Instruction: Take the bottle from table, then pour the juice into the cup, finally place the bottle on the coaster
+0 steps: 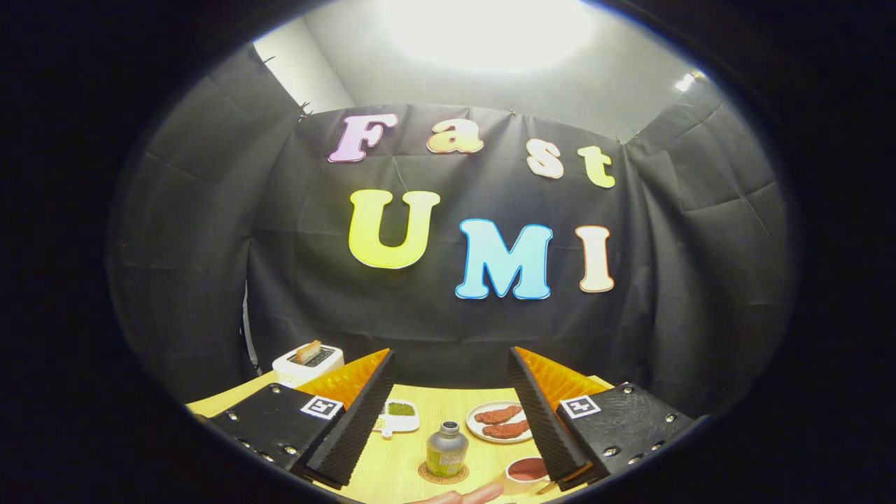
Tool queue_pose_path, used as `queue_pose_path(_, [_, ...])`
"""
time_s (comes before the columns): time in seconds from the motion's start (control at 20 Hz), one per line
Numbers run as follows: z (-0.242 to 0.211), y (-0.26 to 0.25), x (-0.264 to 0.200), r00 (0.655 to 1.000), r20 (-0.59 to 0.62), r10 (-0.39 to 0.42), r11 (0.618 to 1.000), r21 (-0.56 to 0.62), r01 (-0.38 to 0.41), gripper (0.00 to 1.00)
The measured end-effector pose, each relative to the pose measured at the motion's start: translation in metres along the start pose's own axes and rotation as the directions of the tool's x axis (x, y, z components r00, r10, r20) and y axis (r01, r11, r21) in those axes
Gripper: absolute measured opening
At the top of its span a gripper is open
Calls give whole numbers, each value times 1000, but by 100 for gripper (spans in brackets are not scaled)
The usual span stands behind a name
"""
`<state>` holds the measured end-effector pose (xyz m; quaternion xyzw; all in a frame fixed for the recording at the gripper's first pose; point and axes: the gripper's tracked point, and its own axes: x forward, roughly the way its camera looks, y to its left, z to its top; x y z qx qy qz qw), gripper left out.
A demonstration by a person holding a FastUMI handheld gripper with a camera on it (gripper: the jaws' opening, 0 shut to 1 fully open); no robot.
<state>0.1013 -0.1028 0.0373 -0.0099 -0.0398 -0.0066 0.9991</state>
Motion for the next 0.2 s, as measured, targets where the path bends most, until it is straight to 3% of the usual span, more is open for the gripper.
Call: queue_pose_path(0.2, [-4, 0, -3, 1000, -7, 11, 1000, -11, -11, 98])
